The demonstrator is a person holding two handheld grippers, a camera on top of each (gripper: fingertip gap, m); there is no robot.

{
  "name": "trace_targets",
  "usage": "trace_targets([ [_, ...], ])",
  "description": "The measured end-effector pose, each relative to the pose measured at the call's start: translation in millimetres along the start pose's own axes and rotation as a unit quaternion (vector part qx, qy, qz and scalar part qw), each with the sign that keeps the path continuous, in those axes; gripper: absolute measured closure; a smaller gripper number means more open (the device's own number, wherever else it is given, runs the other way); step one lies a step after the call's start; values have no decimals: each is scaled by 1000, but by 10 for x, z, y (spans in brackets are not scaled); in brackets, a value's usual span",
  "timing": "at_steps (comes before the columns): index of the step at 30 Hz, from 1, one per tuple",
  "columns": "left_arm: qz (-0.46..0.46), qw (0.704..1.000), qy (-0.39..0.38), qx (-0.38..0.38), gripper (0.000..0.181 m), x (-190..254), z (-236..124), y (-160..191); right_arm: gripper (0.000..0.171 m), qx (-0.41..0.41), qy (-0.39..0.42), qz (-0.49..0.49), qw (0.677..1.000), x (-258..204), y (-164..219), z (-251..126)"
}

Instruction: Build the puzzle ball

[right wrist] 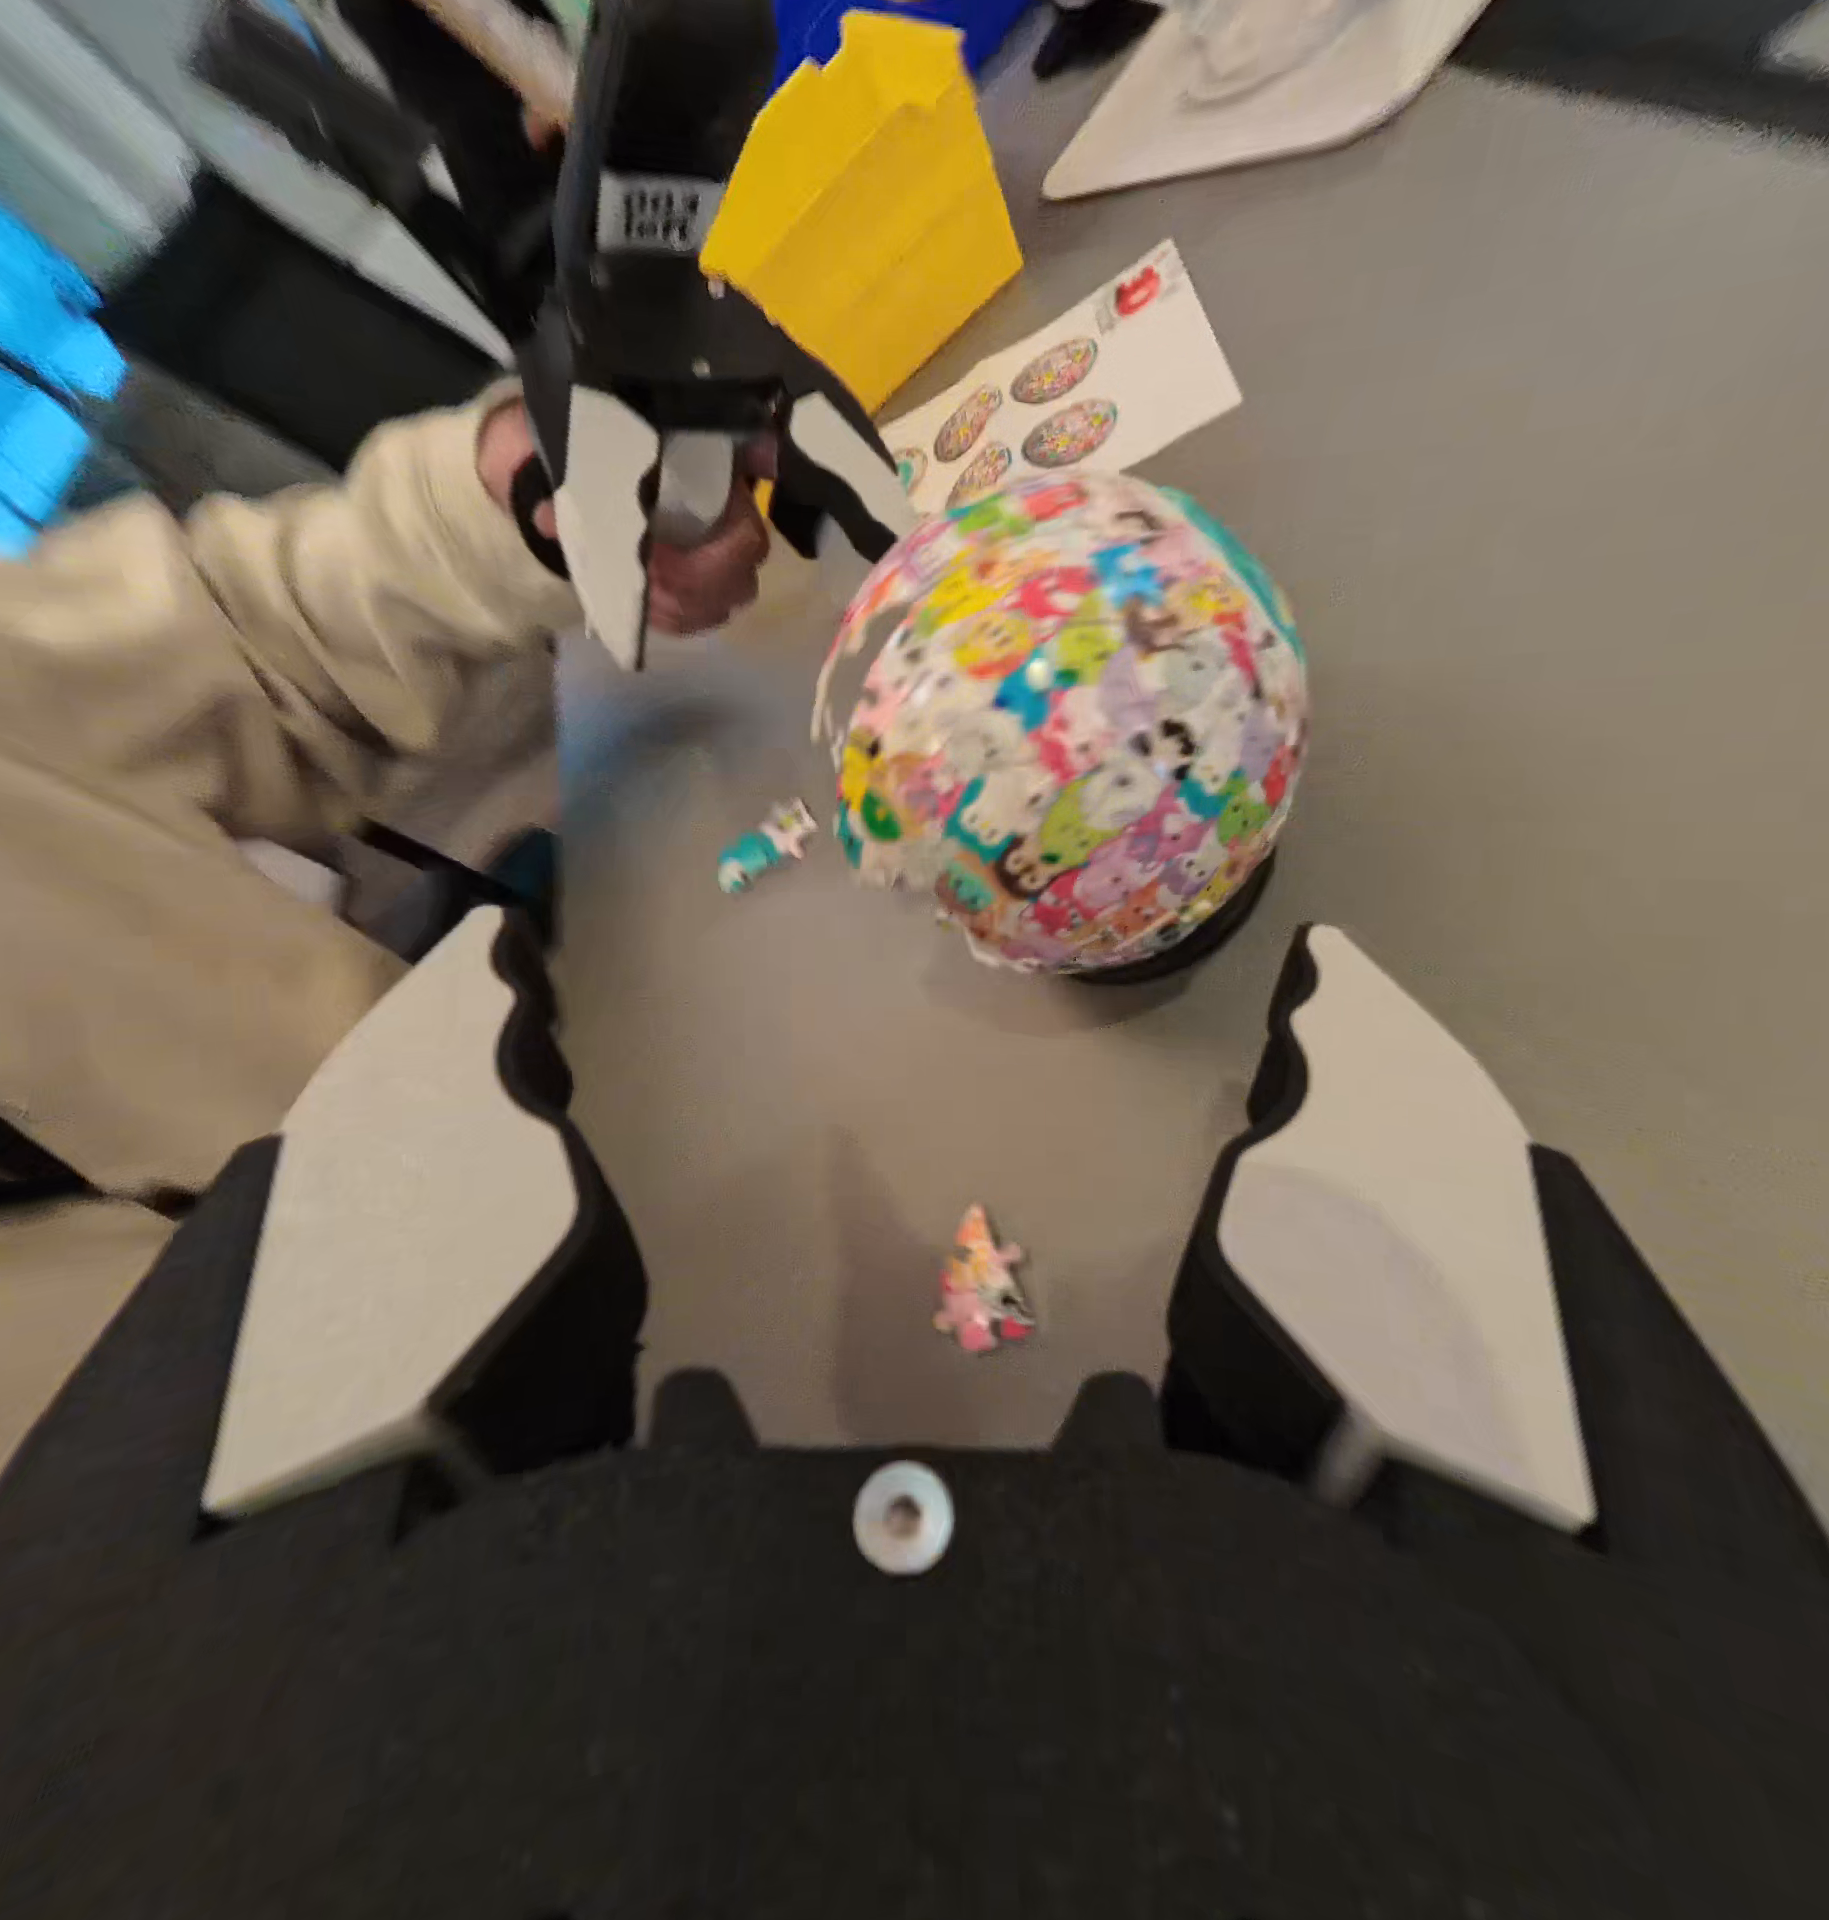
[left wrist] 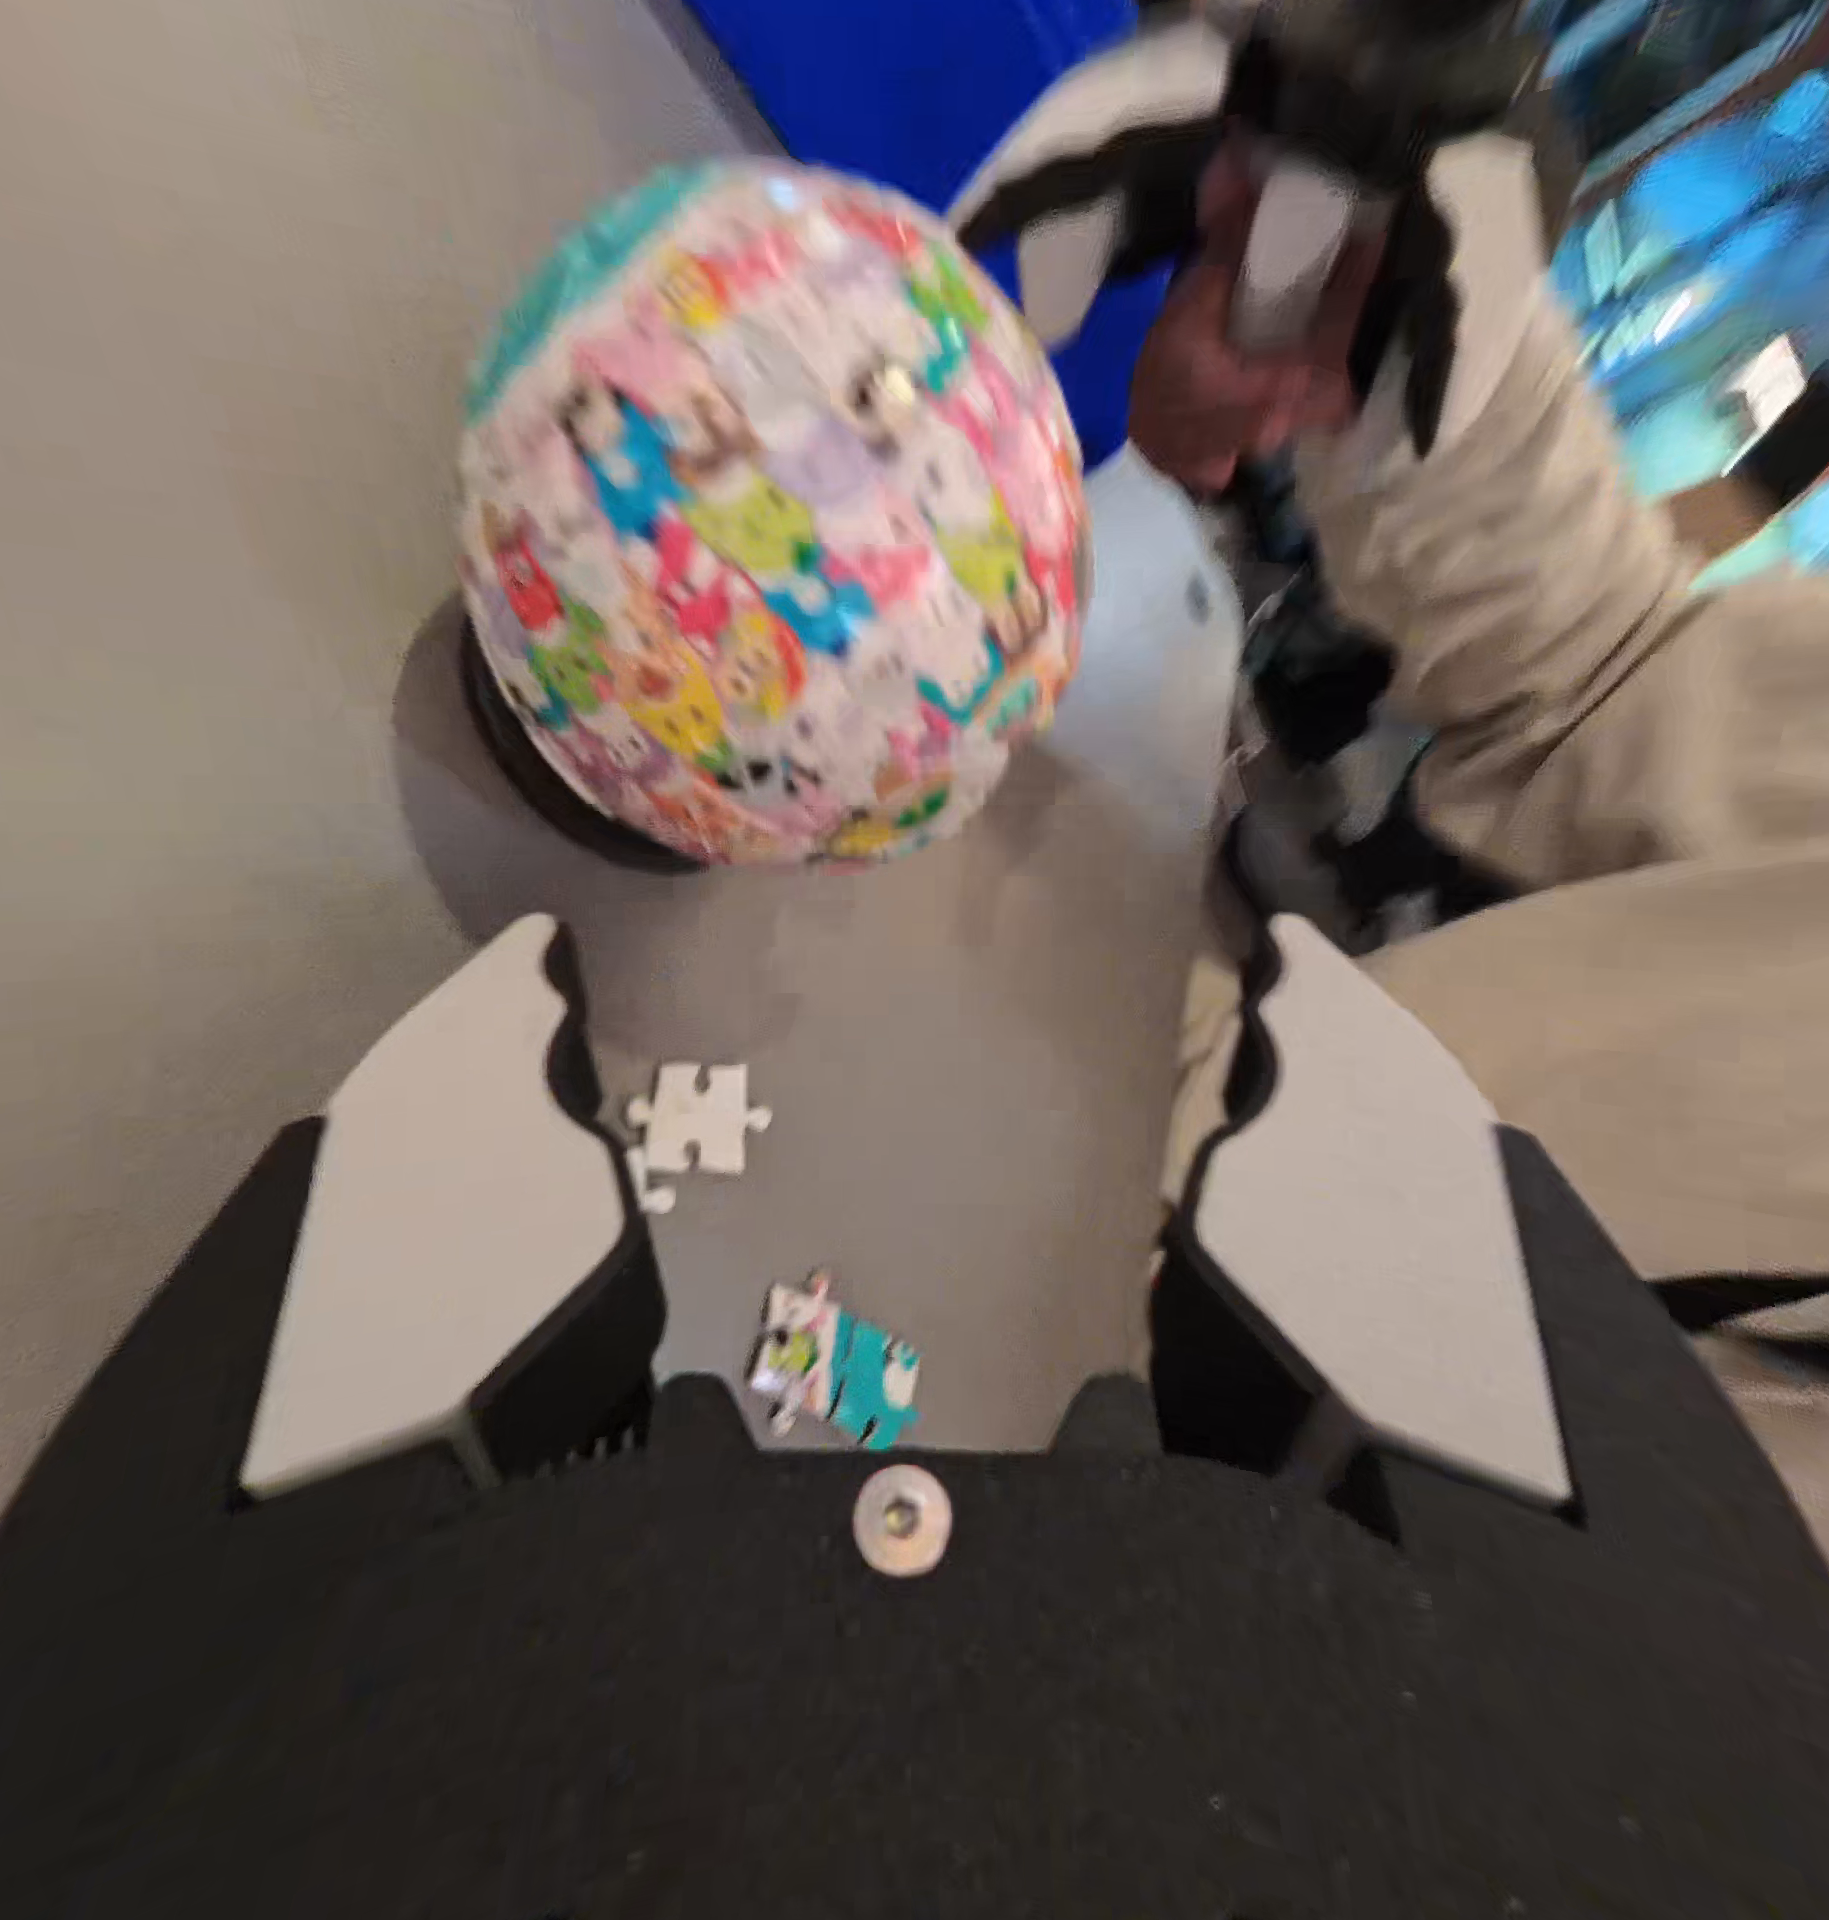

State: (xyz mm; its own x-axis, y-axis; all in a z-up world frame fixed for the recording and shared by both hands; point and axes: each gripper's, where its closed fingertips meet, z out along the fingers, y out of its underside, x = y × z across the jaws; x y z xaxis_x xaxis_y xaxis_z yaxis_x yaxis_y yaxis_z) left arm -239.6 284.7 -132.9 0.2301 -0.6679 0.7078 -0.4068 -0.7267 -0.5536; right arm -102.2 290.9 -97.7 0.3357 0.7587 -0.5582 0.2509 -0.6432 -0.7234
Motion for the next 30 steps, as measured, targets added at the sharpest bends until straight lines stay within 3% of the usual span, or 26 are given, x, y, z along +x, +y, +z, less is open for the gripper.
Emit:
trace_targets([
  [4,-149,983,60,88,44,-112,72,-217,31,2,-38,162,986,207,14,266],
  [8,-273,941,115,166,37,-271,83,-298,28,46,-121,308,943,265,-10,477],
  [13,-339,915,142,166,37,-290,236,-312,29,56,-184,429,883,335,38,644],
  [19,-388,896,167,137,43,-279,374,-314,33,45,-219,476,851,352,60,700],
  [30,-416,889,170,91,51,-209,488,-309,42,-22,-228,482,846,237,71,762],
])
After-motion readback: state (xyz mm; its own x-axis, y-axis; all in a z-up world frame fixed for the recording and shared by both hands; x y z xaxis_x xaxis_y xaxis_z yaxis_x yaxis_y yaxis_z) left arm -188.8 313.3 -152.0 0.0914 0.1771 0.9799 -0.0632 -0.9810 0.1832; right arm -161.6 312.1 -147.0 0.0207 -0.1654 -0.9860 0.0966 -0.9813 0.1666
